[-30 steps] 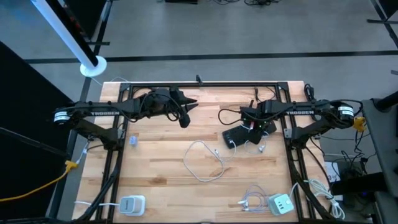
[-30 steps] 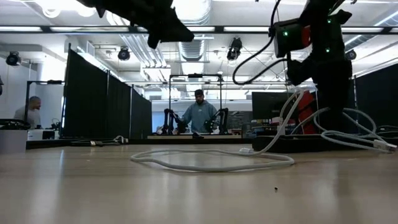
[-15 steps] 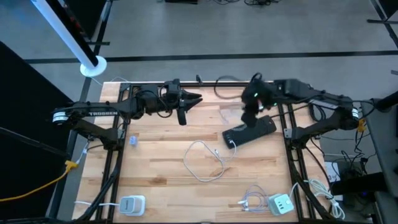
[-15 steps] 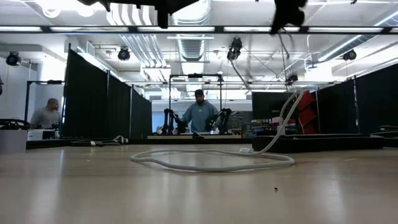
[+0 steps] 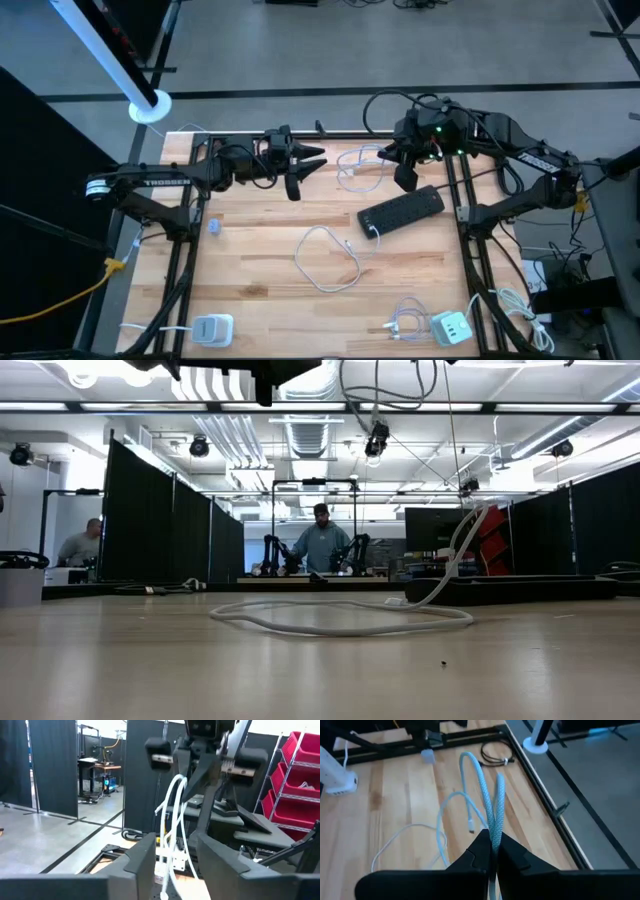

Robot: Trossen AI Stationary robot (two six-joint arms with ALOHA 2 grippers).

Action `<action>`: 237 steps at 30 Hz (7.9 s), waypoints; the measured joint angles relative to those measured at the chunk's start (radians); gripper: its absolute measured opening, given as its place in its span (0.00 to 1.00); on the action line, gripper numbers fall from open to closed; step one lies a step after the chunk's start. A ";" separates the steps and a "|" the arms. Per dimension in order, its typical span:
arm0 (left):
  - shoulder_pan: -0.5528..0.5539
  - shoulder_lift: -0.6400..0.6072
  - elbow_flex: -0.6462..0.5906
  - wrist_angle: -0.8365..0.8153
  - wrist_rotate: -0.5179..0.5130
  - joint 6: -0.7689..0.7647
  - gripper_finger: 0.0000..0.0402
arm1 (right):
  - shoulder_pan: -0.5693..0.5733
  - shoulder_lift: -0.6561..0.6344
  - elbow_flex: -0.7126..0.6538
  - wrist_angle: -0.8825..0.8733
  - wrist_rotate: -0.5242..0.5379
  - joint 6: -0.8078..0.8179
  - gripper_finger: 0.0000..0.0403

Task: Plug in charger cables
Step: Insert the top right white charger cable into the black outlet extension

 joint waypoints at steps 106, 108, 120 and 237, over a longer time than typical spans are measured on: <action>0.099 -0.070 0.357 -0.422 0.698 0.177 0.00 | 0.090 0.154 -0.001 0.588 -0.116 0.017 0.30; 0.099 -0.064 0.357 -0.424 0.699 0.163 0.00 | 0.090 0.163 -0.002 0.571 -0.168 0.025 0.28; 0.095 0.013 0.356 -0.428 0.714 0.084 0.00 | 0.087 0.158 -0.002 0.490 -0.319 -0.030 0.21; 0.045 -0.087 0.057 -0.698 0.259 -0.075 0.26 | -0.023 -0.208 -1.287 1.269 -0.281 0.002 0.00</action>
